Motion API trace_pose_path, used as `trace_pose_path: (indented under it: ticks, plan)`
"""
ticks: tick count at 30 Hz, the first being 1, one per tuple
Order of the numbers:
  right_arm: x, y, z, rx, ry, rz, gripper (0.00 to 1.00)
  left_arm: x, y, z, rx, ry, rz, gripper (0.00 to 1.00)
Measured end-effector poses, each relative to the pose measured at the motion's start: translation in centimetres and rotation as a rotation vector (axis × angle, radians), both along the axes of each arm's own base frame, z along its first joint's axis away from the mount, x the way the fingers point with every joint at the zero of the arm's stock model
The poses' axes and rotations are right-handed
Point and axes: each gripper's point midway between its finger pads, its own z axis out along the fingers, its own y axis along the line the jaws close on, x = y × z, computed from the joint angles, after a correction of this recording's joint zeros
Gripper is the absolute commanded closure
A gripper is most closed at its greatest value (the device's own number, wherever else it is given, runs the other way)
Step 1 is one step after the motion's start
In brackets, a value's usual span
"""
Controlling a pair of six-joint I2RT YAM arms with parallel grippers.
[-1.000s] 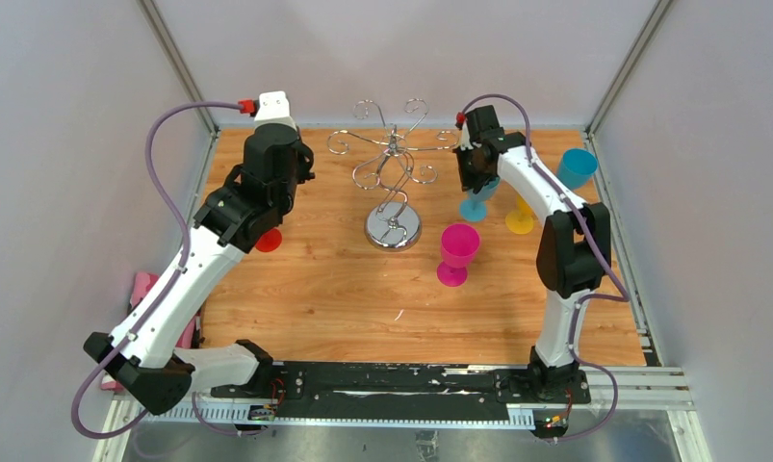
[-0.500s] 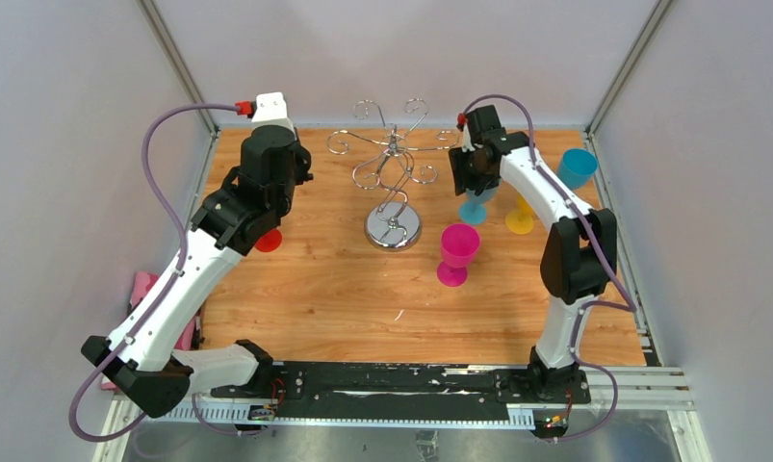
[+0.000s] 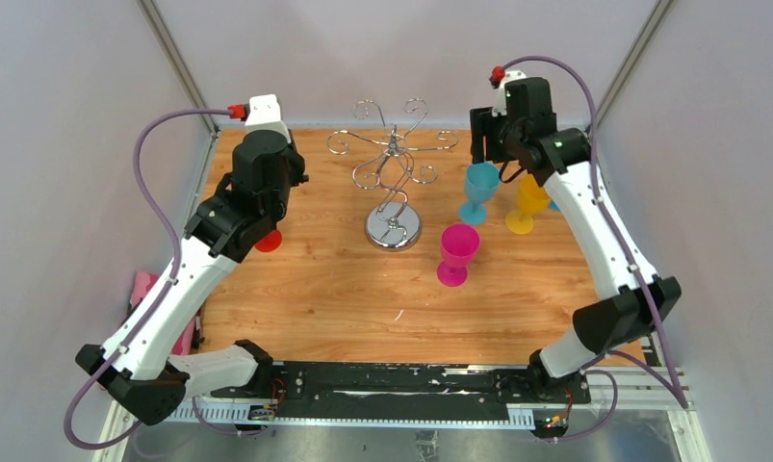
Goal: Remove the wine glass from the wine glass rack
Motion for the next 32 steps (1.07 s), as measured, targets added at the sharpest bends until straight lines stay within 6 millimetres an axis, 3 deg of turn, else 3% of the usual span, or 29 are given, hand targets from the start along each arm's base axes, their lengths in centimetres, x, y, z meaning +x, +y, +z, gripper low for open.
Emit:
trace_pose_path:
  ticks: [4,6,14,19,32]
  plan:
    - [-2.3,-0.7,3.6,0.026,-0.103,-0.006,0.30,-0.5,0.3,-0.1,-0.006,-0.013,-0.001,1.00]
    - [-4.2,-1.1,5.0,0.044,-0.152,-0.004,0.18,-0.9,0.6,0.0,-0.012,-0.023,-0.002,1.00]
    - [-9.7,-3.3,9.8,0.130,-0.343,-0.028,0.16,-2.2,1.3,1.6,-0.051,-0.080,-0.004,1.00]
    - [-10.8,-4.3,10.0,0.138,-0.378,-0.059,0.16,-2.2,1.3,1.4,-0.056,-0.081,-0.005,1.00]
    - [-10.9,-4.7,9.6,0.132,-0.380,-0.077,0.14,-2.2,1.2,1.4,-0.064,-0.080,-0.008,1.00]
